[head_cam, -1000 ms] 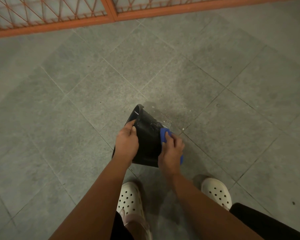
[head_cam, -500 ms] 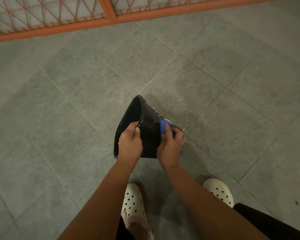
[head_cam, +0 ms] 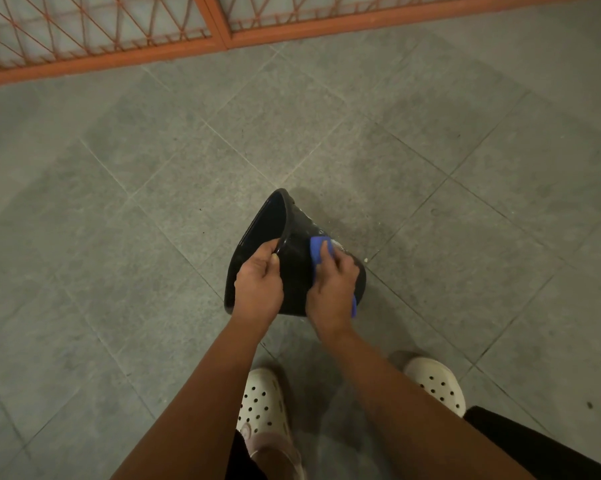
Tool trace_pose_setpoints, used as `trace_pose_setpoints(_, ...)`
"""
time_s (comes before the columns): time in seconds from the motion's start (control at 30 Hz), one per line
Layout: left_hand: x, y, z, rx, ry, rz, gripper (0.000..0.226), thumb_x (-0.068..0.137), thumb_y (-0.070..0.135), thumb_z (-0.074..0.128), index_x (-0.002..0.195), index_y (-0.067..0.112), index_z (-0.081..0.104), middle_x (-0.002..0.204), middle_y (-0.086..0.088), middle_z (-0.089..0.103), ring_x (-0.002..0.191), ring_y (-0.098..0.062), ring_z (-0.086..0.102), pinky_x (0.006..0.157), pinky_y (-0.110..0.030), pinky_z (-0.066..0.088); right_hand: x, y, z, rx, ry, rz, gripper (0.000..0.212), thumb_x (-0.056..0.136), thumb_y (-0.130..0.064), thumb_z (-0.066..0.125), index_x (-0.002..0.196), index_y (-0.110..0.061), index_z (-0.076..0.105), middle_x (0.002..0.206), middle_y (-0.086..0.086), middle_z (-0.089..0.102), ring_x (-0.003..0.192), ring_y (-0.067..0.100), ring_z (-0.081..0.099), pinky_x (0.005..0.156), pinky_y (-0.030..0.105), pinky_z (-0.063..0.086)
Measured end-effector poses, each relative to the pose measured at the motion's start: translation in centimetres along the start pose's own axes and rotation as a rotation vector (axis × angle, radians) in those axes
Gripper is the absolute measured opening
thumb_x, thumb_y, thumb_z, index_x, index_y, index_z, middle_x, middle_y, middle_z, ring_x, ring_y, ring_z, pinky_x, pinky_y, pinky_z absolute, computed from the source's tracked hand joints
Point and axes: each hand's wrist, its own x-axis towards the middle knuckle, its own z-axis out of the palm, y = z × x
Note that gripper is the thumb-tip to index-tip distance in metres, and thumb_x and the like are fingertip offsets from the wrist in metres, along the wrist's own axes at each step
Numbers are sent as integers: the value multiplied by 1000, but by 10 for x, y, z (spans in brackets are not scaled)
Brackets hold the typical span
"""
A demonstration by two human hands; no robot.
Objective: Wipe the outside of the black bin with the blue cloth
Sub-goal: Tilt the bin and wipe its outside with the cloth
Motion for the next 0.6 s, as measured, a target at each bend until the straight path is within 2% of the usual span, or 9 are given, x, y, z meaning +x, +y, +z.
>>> trace_pose_setpoints(0.07, 1, 0, 0, -24, -5, 5, 33, 100, 14, 37, 116, 28, 62, 104, 0, 67, 103, -17, 62, 94, -48, 51, -3, -10, 3, 43, 14, -117, 50, 88, 2, 51, 136, -8, 43, 130, 17, 47, 116, 29, 44, 102, 29, 36)
trace_pose_setpoints(0.17, -1, 0, -3, -35, -6, 31, 34, 99, 10, 38, 117, 25, 63, 103, 2, 68, 101, -12, 63, 94, -43, 51, 16, -15, 0, 25, -54, -182, 47, 91, -2, 46, 138, -11, 41, 136, 14, 44, 122, 30, 40, 106, 36, 36)
trace_pose_setpoints(0.27, -2, 0, -3, -28, -6, 30, 34, 100, 12, 37, 118, 25, 62, 104, 2, 67, 102, -12, 62, 95, -43, 50, 26, -5, -3, 5, -101, -90, 47, 95, -11, 41, 142, -13, 33, 141, 11, 39, 128, 26, 34, 108, 38, 33)
trace_pose_setpoints(0.37, 0, 0, -2, -9, -14, 8, 35, 100, 14, 37, 117, 31, 62, 105, 6, 66, 102, -9, 60, 96, -40, 49, 19, 7, -3, -35, -58, -34, 47, 94, -14, 44, 140, -17, 35, 134, 9, 43, 122, 24, 37, 101, 38, 38)
trace_pose_setpoints(0.47, 1, 1, -2, -54, -25, -53, 39, 99, 13, 38, 114, 38, 64, 103, 8, 67, 102, -10, 61, 94, -36, 48, 3, 20, -6, -61, -36, -257, 56, 83, -1, 60, 135, -16, 46, 122, 15, 52, 108, 31, 48, 85, 47, 47)
trace_pose_setpoints(0.53, 2, 0, -3, -120, -17, -89, 43, 99, 11, 39, 102, 43, 66, 100, 9, 69, 101, -12, 64, 91, -31, 50, -5, 29, -6, -67, -67, -371, 65, 77, 2, 64, 131, -28, 47, 123, 16, 53, 106, 35, 50, 83, 49, 46)
trace_pose_setpoints(0.6, 3, 1, -3, -172, -15, -104, 46, 98, 9, 40, 95, 46, 67, 99, 10, 70, 96, -9, 67, 82, -23, 52, -5, 26, -3, -137, -113, -420, 59, 85, -12, 60, 124, -52, 42, 133, 2, 43, 117, 28, 40, 94, 49, 41)
